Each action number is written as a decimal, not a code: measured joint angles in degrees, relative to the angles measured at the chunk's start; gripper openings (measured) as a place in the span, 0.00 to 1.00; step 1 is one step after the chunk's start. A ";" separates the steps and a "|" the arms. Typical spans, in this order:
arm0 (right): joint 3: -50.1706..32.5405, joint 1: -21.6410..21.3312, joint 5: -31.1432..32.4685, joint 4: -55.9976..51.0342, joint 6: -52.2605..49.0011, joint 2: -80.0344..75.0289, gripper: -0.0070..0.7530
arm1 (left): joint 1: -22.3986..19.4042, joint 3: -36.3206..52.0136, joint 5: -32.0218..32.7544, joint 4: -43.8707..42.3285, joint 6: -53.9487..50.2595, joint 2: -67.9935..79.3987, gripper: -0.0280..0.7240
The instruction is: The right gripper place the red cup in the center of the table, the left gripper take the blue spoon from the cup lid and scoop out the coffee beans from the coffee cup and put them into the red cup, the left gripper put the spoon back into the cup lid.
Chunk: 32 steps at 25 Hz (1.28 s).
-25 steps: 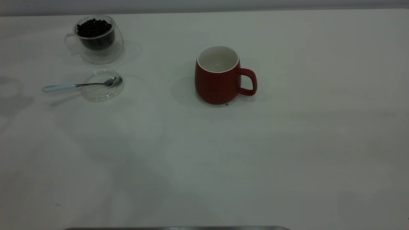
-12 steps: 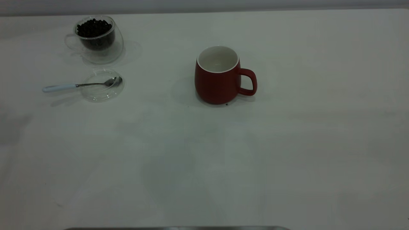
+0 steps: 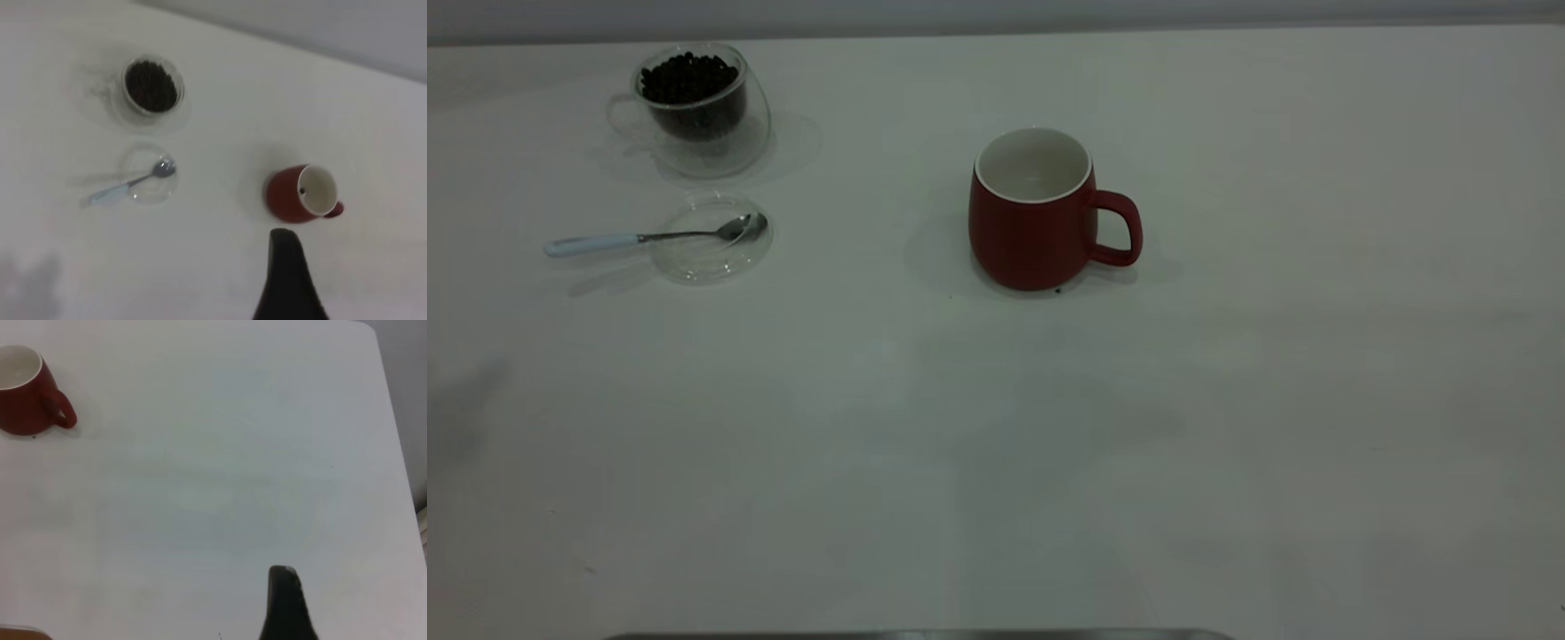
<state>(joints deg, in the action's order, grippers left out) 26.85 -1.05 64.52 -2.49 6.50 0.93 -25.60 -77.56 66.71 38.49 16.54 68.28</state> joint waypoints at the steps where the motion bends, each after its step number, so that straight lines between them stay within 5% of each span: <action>1: 0.00 0.00 0.00 0.00 0.00 0.00 0.73 | 0.13 0.48 0.00 0.00 -0.12 -1.50 0.80; 11: 0.00 0.00 0.00 0.00 0.00 0.00 0.73 | 4.55 4.79 0.05 -2.38 2.64 -15.60 0.80; 24: 0.00 0.00 0.00 0.00 0.00 0.00 0.73 | 4.95 32.17 0.05 -27.68 -7.18 -36.60 0.80; 32: 0.00 0.00 0.00 0.00 0.00 0.00 0.73 | 21.34 43.84 -0.25 -38.49 -21.75 -46.71 0.80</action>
<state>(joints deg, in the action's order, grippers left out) 26.85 -1.05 64.52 -2.49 6.50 0.93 -4.26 -33.72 66.46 0.00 -5.22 21.58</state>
